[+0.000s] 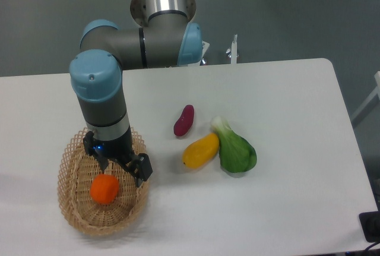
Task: Pick up the orange from the basket
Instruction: 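Lower the gripper into the wicker basket around the orange, then close the gripper on the orange inside the basket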
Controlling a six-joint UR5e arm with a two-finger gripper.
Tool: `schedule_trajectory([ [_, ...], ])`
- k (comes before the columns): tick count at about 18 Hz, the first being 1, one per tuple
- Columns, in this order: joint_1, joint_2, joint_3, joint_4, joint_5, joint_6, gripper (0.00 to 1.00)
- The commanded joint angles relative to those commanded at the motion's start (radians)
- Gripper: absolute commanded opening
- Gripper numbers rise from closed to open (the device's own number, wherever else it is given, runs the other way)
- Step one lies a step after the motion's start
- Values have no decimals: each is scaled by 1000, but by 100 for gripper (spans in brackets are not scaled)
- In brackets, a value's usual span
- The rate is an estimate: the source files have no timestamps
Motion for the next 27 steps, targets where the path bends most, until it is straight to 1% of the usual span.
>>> schedule_trajectory([
  [3,-2,-2,-15,3,5,0,100],
  [8,-2,-3,-15,3,0,-24,100],
  [10,-2,-6,-15,3,0,-55,100],
  [14,-5,-23,-17,26,0,-92,100],
  [15,-14,-46,-38,28,2,-95,100],
  [17,-32,-77,-38,31,3,-121,100],
  [21,-57,-104,-41,35,5,-211,100],
  [24,-77,-126,-37,37,9,-236,100],
  [26,-95,-146,-40,73,12,-262,100],
  [27,-98,-147,-37,75,12,-262,100],
])
